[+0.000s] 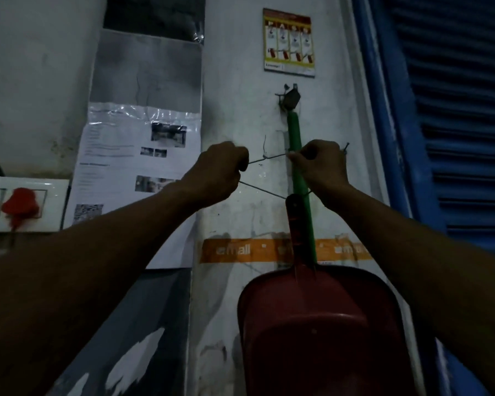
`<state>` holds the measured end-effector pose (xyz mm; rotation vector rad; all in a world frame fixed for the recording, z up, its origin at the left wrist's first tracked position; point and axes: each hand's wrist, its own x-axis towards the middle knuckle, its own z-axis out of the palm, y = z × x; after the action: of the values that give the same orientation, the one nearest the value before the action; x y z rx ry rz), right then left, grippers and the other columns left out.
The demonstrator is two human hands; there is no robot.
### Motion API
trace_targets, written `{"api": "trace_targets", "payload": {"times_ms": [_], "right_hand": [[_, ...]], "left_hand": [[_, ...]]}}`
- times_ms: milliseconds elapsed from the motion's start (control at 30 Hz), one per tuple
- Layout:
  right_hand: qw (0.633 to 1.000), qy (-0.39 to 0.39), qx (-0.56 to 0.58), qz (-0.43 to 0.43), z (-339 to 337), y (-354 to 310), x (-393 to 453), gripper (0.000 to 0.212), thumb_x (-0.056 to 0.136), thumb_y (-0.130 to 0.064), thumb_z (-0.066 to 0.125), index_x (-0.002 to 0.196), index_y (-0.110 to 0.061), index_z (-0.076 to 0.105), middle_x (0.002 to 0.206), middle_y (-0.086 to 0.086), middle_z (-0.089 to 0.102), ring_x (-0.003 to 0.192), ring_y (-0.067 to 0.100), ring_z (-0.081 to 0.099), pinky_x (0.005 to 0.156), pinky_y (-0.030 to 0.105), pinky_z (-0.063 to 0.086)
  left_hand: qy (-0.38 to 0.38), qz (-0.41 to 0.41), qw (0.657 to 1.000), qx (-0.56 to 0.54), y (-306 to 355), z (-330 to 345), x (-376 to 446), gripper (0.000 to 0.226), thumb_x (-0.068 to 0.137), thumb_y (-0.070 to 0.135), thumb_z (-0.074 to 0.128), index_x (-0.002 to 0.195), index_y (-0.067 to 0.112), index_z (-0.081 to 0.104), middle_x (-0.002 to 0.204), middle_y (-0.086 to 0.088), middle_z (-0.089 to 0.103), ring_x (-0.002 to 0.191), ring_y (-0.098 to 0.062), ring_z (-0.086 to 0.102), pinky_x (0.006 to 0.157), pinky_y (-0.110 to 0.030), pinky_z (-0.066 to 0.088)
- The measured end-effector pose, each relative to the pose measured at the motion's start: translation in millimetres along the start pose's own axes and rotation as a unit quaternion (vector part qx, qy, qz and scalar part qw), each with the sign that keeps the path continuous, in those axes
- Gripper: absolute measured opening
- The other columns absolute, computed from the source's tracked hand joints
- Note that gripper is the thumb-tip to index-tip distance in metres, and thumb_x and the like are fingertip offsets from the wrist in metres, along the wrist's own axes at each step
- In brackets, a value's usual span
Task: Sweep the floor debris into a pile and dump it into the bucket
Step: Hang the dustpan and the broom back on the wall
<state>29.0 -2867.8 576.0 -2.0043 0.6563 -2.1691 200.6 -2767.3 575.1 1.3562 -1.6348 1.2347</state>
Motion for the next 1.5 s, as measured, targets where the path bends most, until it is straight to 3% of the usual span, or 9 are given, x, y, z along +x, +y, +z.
{"api": "trace_targets", "payload": {"times_ms": [167, 267, 400, 767, 933, 1067, 1267, 1433, 1500], "right_hand": [[0.997, 0.031, -0.059, -0.045, -5.6, 23.0, 40.5, 0.024, 0.092, -0.034, 0.066, 0.089, -0.011, 0.067, 0.086, 0.003, 0.067, 0.081, 0.019, 0.064, 0.070, 0.032, 0.054], [0.992, 0.054, -0.086, -0.071, -7.9, 32.5, 68.9, 0.028, 0.096, -0.036, 0.060, 0.091, -0.008, 0.065, 0.084, 0.001, 0.061, 0.079, 0.017, 0.057, 0.064, 0.027, 0.043], [0.989, 0.076, -0.097, -0.083, -8.5, 40.3, 111.5, 0.032, 0.097, -0.039, 0.056, 0.096, -0.008, 0.063, 0.098, 0.008, 0.065, 0.085, 0.022, 0.058, 0.066, 0.028, 0.040], [0.988, 0.120, -0.016, -0.096, 20.4, 38.1, 194.2, 0.032, 0.097, -0.040, 0.055, 0.112, -0.012, 0.062, 0.114, 0.009, 0.064, 0.101, 0.026, 0.063, 0.070, 0.029, 0.042], [0.988, 0.137, 0.024, -0.074, 20.6, 28.4, 225.7, 0.032, 0.098, -0.033, 0.055, 0.123, -0.013, 0.054, 0.126, 0.008, 0.058, 0.112, 0.026, 0.059, 0.078, 0.028, 0.042], [0.995, 0.087, 0.015, -0.046, 36.0, 45.8, 240.4, 0.042, 0.094, -0.029, 0.059, 0.130, -0.010, 0.049, 0.136, 0.012, 0.051, 0.121, 0.031, 0.053, 0.094, 0.030, 0.045], [0.996, 0.073, 0.021, -0.046, 48.7, 73.8, 215.1, 0.032, 0.091, -0.039, 0.062, 0.100, -0.008, 0.061, 0.101, 0.011, 0.061, 0.093, 0.024, 0.060, 0.069, 0.024, 0.037], [0.997, 0.001, -0.075, -0.035, 41.2, 60.9, 181.5, 0.023, 0.092, -0.021, 0.061, 0.106, -0.004, 0.066, 0.110, 0.014, 0.066, 0.098, 0.030, 0.064, 0.076, 0.030, 0.049], [0.981, -0.014, -0.180, -0.068, 32.3, 55.0, 158.7, 0.013, 0.093, -0.018, 0.058, 0.091, -0.005, 0.060, 0.105, 0.014, 0.062, 0.098, 0.031, 0.062, 0.072, 0.029, 0.044]], "left_hand": [[0.072, 0.015, 0.996, 0.041, 12.7, 24.5, 38.2, 0.023, 0.091, 0.004, 0.052, 0.110, 0.008, 0.065, 0.107, -0.015, 0.060, 0.097, -0.033, 0.057, 0.080, -0.040, 0.048], [0.100, -0.001, 0.990, 0.096, 25.6, 35.2, 68.0, 0.026, 0.091, 0.004, 0.052, 0.112, 0.010, 0.066, 0.111, -0.014, 0.062, 0.100, -0.034, 0.059, 0.079, -0.041, 0.051], [0.154, -0.037, 0.973, 0.168, 36.6, 45.0, 110.5, 0.023, 0.090, 0.009, 0.052, 0.108, 0.012, 0.066, 0.108, -0.011, 0.063, 0.096, -0.032, 0.059, 0.073, -0.039, 0.047], [0.203, -0.112, 0.955, 0.183, 31.8, 69.4, 187.6, 0.035, 0.089, 0.009, 0.058, 0.124, 0.008, 0.053, 0.124, -0.013, 0.052, 0.112, -0.032, 0.051, 0.084, -0.042, 0.044], [0.191, -0.124, 0.962, 0.153, 25.8, 67.9, 221.6, 0.046, 0.086, 0.008, 0.062, 0.130, 0.011, 0.050, 0.133, -0.012, 0.048, 0.122, -0.031, 0.046, 0.091, -0.043, 0.044], [0.135, -0.151, 0.975, 0.089, 15.1, 78.1, 231.7, 0.051, 0.082, 0.008, 0.063, 0.131, 0.011, 0.051, 0.134, -0.012, 0.052, 0.123, -0.030, 0.049, 0.095, -0.037, 0.045], [0.143, -0.126, 0.981, 0.038, 12.9, 91.1, 205.7, 0.049, 0.082, 0.012, 0.062, 0.130, 0.018, 0.055, 0.132, -0.007, 0.056, 0.124, -0.027, 0.048, 0.095, -0.038, 0.045], [0.094, -0.115, 0.989, 0.005, 31.2, 83.6, 179.7, 0.046, 0.084, 0.027, 0.064, 0.128, 0.017, 0.054, 0.134, -0.006, 0.052, 0.127, -0.028, 0.044, 0.093, -0.036, 0.043], [0.063, -0.122, 0.990, 0.018, 31.1, 74.9, 167.3, 0.047, 0.086, 0.026, 0.061, 0.131, 0.017, 0.051, 0.138, -0.007, 0.047, 0.129, -0.028, 0.040, 0.093, -0.037, 0.041]]}}
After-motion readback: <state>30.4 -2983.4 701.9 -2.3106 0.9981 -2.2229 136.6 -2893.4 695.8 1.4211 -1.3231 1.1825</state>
